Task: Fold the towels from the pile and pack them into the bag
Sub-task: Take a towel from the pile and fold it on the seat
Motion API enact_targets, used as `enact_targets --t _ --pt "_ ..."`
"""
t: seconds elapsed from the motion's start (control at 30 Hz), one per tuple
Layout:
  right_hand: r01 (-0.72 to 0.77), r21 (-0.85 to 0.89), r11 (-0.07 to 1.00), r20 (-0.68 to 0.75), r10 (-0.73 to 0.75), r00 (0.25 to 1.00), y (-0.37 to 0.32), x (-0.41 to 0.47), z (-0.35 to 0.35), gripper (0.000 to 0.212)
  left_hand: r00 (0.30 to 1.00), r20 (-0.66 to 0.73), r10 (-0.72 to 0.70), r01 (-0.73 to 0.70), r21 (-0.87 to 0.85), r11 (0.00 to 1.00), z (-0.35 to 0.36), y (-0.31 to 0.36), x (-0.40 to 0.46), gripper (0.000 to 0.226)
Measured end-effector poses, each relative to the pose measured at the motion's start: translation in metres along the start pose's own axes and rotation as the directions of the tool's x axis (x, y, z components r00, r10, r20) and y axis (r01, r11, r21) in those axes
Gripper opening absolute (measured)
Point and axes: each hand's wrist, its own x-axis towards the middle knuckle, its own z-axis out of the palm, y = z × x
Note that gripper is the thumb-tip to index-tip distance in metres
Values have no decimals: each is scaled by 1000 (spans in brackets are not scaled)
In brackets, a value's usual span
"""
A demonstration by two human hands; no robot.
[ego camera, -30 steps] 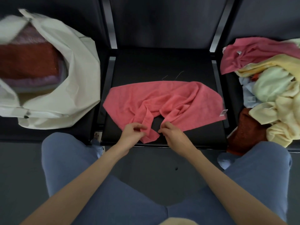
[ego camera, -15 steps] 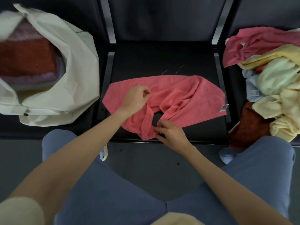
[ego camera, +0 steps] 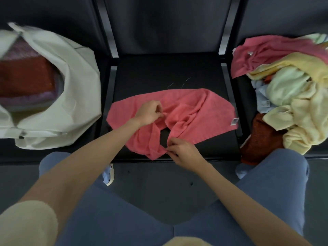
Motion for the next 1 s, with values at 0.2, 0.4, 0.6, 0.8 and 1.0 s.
enact_targets --t 0.2,0.4,0.6,0.8,1.0 --pt "-100 57 993 -163 108 981 14 -19 -57 14 837 -490 -243 154 -217 964 -67 9 -14 4" --pt "-93 24 995 -367 96 925 13 -33 -110 9 798 -572 -190 219 -19 976 -111 -2 -49 5" --pt "-119 -113 986 -406 64 912 12 -40 -142 9 877 -328 -351 392 68 917 -118 -11 -65 12" --pt "-184 -123 975 -520 95 849 11 -44 -172 7 785 -501 -365 220 -326 919 -138 14 -79 14" --pt "-182 3 983 -678 135 722 -10 -24 -221 7 623 -682 -383 -84 -545 834 -201 73 -88 20"
